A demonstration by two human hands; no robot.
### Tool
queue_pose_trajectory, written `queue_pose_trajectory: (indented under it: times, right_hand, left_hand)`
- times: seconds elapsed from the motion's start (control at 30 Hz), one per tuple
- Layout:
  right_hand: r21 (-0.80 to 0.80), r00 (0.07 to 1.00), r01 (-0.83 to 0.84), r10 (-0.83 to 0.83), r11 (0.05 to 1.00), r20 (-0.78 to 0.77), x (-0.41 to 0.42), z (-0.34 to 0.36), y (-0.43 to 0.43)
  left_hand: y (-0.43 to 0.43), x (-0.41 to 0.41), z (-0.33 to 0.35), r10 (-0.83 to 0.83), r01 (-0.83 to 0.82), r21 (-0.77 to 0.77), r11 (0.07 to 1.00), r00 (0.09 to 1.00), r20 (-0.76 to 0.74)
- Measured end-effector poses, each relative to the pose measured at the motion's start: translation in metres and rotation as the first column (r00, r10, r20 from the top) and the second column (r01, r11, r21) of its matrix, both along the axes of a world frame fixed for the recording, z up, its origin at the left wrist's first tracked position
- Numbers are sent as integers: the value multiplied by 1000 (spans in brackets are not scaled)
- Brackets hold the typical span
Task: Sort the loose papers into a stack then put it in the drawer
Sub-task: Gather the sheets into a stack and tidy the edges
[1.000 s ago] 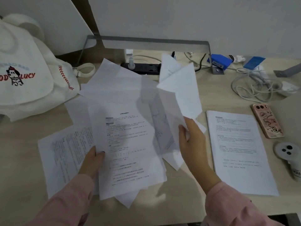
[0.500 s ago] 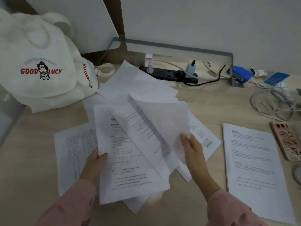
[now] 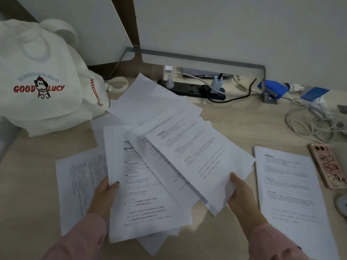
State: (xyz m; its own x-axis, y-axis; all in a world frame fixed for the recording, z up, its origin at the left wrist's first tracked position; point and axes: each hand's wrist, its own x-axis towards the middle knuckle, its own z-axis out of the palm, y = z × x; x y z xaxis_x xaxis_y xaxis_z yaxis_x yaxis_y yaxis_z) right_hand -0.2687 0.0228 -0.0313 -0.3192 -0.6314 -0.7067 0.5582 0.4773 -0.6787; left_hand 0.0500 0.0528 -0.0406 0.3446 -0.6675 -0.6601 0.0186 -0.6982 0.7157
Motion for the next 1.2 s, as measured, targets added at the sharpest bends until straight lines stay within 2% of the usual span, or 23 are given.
queue_pose_trajectory:
  times: [0.17,0.3,0.43,0.57,0.73,0.8,0.9,0.97,1.0,1.07,1.13,1.17,1.2]
  right_hand:
    - [-28,996,92,-92,995,6,-10,6,-3]
    - [-47,993,82,-78,995,83,-18,21,-10]
    - [19,990,-71,68,997,127,6,20,-6]
    - [98,950,-304,292,948,113,54,13,13]
    - [231,845,-531,489,815,219,96,1,30]
    - [232,787,-613,561,755,254,105,-3,34]
    - [190,654,-755,697,628,295,107,1,37]
    - [198,632,-775,738,600,235,101,6,34]
    - [223,678,-732,722,644,138,95,7,32]
    - [241,792,-537,582,808,-188,78,5,27]
    - [208,804,-330,390,921,-449,56,2,19]
    - [200,804,-273,337,941,-489,46,1,15]
    - [195,828,-245,310,950,-466,39,1,10]
  left_hand:
    - [-1,2,-7,9,-9,20,1000,1000,-7]
    - [-2,5,-8,26,-25,40,999,999,-26]
    - [-2,5,-9,34,-32,43,999,997,-63]
    - [-2,1,-7,62,-58,32,998,991,-115]
    - [-6,-8,-4,124,-127,-6,992,977,-174]
    - [-6,-11,-4,125,-129,-12,992,974,-187]
    - [-3,-16,-1,76,-81,-31,996,985,-155]
    - [-2,-17,0,58,-63,-40,997,991,-121]
    - [-1,-17,-1,56,-61,-39,997,992,-116]
    - [0,-13,-3,52,-56,-38,998,993,-107]
    - [2,-9,-4,47,-51,-37,998,992,-113]
    - [2,-7,-5,41,-46,-37,998,993,-112]
    - [3,-6,-6,34,-38,-37,999,993,-110]
